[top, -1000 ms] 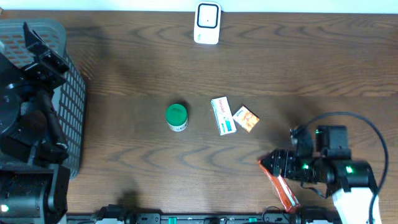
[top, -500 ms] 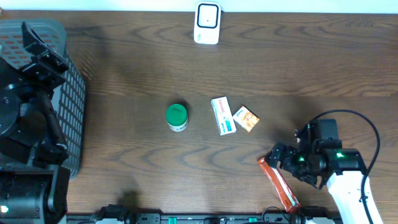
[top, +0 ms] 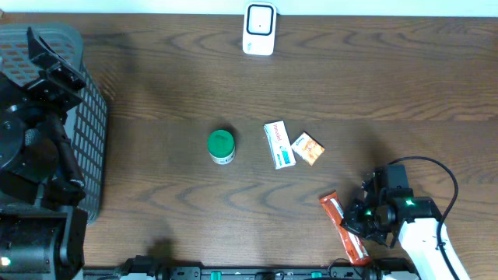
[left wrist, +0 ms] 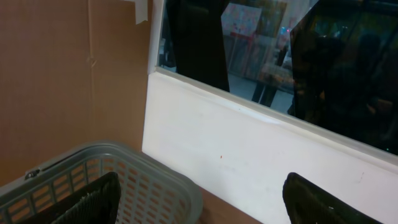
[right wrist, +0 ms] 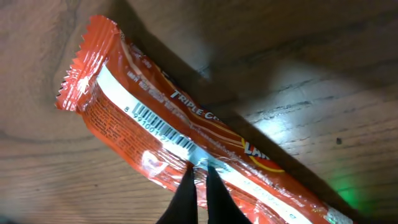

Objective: Scan the item barcode
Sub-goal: 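Lower the right gripper over the red candy bar to grasp it, then close the right gripper on the red candy bar and lift it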

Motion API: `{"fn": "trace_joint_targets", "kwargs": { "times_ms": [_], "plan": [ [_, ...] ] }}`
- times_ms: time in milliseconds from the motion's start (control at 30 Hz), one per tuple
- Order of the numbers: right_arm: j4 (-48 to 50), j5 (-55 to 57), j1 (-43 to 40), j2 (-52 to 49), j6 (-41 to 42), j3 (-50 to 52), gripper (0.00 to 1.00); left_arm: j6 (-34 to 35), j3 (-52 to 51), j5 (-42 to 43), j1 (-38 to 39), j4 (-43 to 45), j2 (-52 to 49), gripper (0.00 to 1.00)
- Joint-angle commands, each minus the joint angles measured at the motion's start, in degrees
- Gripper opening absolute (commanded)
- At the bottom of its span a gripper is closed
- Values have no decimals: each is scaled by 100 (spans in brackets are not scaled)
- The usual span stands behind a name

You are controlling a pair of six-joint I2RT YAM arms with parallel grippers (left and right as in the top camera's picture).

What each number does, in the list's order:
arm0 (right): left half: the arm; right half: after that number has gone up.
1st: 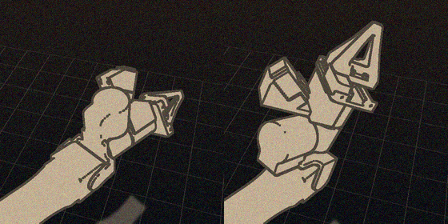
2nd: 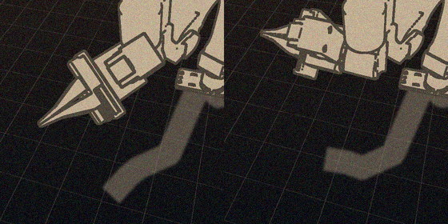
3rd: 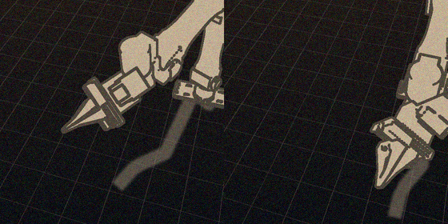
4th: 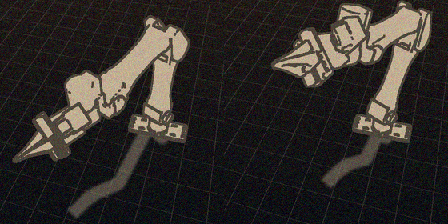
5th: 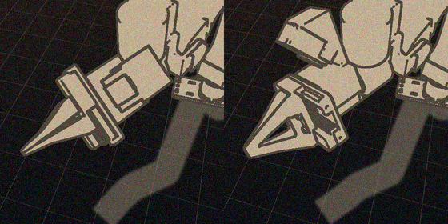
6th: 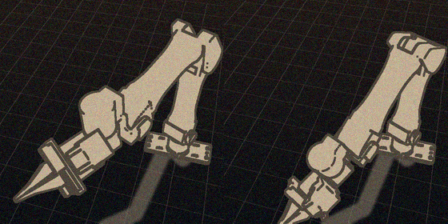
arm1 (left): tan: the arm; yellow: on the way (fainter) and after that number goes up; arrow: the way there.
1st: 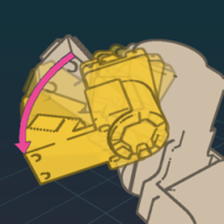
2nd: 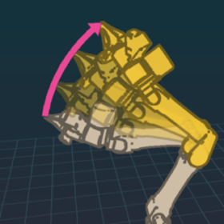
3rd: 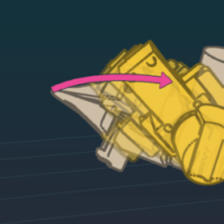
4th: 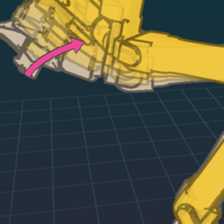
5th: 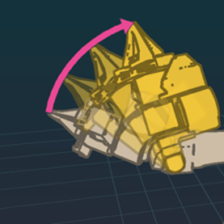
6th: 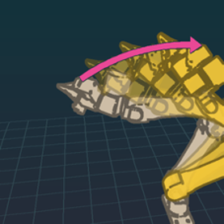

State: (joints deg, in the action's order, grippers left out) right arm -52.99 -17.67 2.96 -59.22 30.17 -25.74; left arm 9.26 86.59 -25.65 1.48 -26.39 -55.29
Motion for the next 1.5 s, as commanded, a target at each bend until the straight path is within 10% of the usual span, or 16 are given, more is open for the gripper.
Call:
{"fn": "trace_joint_targets", "kwargs": {
  "times_ms": [0,833,1067,1167,1467],
  "plan": [
    [37,-243,52,-4,348,26,1,96,-57,-35,-39,33,37,84],
    [2809,-1058,52,-1038,833,-160,1,96,-57,-35,-39,33,37,84],
    [1073,-750,52,-1038,684,-1196,24,96,-57,-35,-39,33,37,84],
    [-55,-295,52,-1036,715,-1329,2,96,-57,-35,-39,31,35,84],
    [-1119,280,343,-1038,1794,-636,1,96,-57,-35,-39,33,33,84]
  ]
}}
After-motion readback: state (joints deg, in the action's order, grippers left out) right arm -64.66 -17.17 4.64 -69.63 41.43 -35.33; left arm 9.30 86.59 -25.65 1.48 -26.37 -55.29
